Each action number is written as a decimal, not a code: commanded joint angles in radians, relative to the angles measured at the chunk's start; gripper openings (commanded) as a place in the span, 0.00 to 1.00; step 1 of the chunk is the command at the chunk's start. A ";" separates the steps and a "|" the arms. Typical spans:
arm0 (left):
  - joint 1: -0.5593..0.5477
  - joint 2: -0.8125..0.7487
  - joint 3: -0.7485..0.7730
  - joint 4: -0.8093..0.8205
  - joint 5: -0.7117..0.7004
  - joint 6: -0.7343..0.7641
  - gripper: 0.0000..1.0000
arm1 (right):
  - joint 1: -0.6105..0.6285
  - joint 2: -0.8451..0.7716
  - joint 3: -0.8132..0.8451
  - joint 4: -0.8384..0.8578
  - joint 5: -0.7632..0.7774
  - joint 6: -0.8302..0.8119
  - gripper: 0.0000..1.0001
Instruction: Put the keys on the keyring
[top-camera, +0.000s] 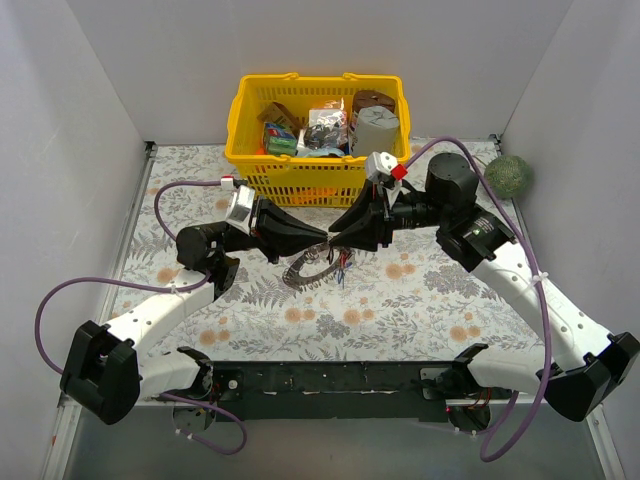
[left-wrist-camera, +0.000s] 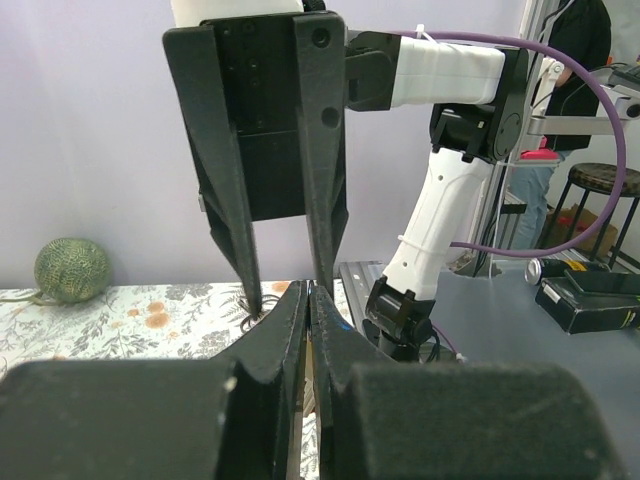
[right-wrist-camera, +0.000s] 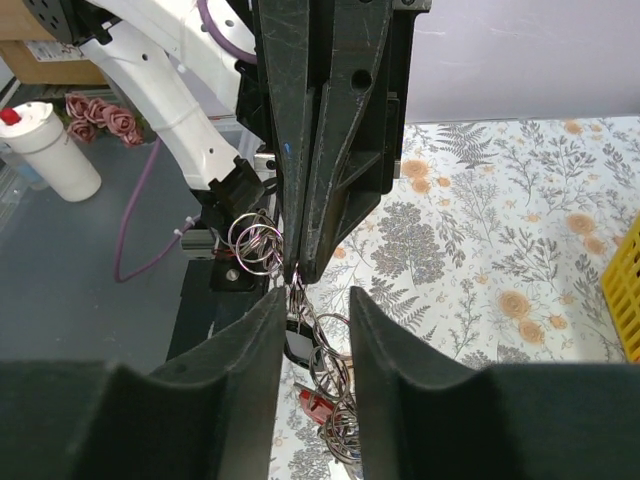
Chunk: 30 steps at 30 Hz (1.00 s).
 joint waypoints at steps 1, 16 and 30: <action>-0.004 -0.037 0.043 0.034 -0.032 0.010 0.00 | -0.003 -0.009 -0.007 0.046 -0.012 0.016 0.36; -0.003 -0.037 0.048 0.024 -0.029 0.013 0.00 | -0.003 0.008 0.010 0.007 0.057 0.025 0.01; -0.003 -0.091 0.265 -0.791 0.032 0.515 0.26 | -0.003 0.149 0.289 -0.516 0.115 -0.306 0.01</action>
